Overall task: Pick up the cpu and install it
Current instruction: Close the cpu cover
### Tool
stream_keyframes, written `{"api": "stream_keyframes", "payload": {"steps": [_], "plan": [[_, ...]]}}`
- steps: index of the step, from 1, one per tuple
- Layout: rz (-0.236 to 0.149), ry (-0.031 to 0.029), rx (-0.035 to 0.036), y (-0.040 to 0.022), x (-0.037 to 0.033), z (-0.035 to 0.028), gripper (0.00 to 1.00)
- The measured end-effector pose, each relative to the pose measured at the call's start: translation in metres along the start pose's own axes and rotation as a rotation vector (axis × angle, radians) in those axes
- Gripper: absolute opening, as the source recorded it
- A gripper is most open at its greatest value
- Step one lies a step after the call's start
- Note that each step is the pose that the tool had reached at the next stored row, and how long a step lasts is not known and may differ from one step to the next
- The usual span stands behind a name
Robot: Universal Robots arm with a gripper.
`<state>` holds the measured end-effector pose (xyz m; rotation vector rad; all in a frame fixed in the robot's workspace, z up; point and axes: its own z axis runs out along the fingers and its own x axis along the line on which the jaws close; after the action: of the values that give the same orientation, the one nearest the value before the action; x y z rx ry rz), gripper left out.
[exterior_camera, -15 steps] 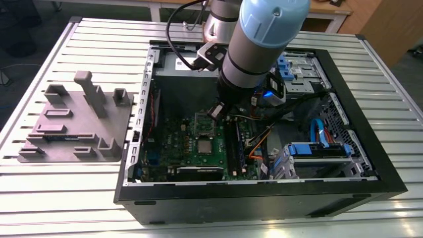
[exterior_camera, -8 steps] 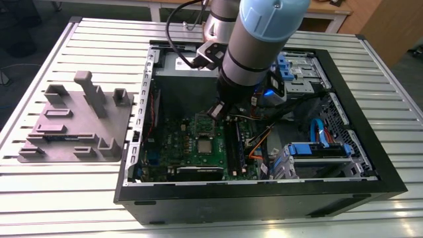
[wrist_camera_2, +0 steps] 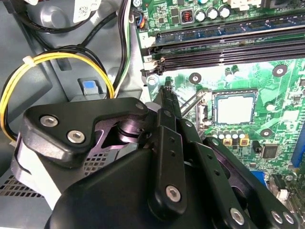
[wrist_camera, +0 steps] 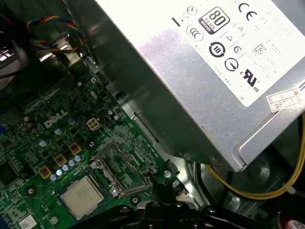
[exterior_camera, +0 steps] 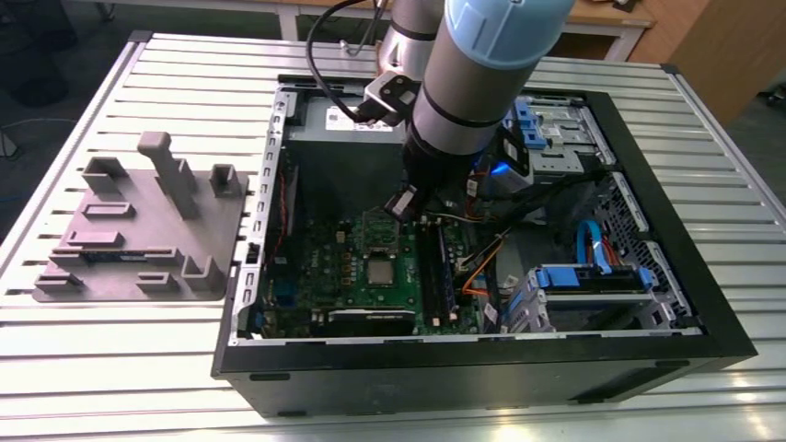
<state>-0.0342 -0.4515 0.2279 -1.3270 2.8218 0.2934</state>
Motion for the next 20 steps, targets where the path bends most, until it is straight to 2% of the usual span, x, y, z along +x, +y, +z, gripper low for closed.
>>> {"api": "stream_keyframes", "payload": {"steps": [9, 15, 20], "plan": [[-0.001, 0.0014, 0.0007, 0.0, 0.0, -0.0002, 0.1], [-0.006, 0.0029, 0.001, 0.001, -0.0001, -0.0032, 0.1], [-0.026, 0.0092, 0.0016, 0.0024, 0.0009, -0.005, 0.1]]}}
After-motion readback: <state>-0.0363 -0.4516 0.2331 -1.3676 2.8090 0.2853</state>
